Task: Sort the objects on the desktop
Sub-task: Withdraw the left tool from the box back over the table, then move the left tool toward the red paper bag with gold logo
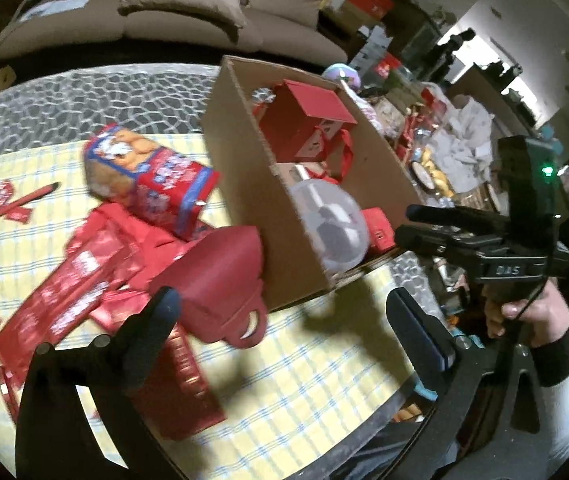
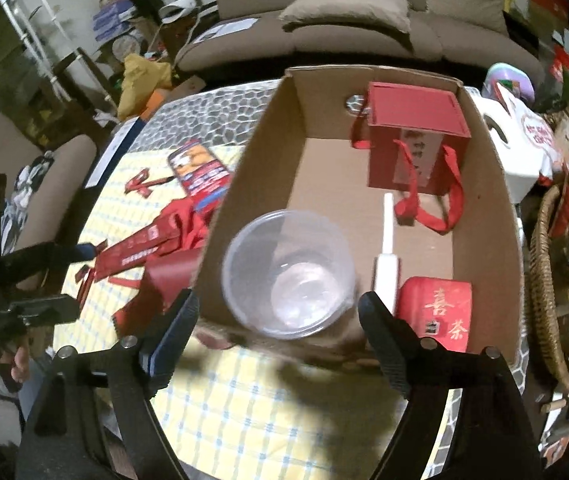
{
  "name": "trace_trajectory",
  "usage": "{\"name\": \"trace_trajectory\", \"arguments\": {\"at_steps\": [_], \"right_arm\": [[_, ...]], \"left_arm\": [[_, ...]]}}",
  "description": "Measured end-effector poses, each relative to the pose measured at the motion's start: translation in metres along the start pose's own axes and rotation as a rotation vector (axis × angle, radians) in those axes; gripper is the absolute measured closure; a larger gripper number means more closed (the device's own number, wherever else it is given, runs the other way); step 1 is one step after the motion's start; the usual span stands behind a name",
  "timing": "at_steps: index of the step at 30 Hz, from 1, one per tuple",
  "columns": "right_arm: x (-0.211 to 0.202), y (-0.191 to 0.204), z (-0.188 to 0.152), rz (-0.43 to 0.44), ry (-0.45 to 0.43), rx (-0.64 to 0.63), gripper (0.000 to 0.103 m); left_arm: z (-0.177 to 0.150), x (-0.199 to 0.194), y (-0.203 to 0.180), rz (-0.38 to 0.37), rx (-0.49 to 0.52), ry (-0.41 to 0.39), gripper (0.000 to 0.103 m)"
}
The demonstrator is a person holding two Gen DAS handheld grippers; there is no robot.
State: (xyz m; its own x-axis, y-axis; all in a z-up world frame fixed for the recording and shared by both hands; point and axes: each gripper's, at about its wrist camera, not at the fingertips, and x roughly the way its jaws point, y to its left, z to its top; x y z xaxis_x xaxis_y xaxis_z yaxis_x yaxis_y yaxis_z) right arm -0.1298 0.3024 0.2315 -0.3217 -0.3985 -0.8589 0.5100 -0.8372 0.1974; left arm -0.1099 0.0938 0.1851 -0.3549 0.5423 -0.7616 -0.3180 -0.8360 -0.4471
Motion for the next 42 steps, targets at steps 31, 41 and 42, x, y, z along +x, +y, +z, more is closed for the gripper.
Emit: {"name": "trace_trajectory", "arguments": {"at_steps": [31,41,42], "right_arm": [[0.088,0.160,-0.077,0.062,0.032,-0.140,0.009],[0.131,0.162,-0.088,0.089,0.049,-0.061,0.009],[0.134,0.163,-0.087,0.085,0.055,-0.067,0.009]], "left_arm": [[-0.131,-0.043,0.147,0.193,-0.125,0.006,0.000],[-0.142,-0.001,0.142,0.221,0.008,0.062,0.000],[-0.143,0.005,0.141,0.227,0.024,0.071,0.000]]}}
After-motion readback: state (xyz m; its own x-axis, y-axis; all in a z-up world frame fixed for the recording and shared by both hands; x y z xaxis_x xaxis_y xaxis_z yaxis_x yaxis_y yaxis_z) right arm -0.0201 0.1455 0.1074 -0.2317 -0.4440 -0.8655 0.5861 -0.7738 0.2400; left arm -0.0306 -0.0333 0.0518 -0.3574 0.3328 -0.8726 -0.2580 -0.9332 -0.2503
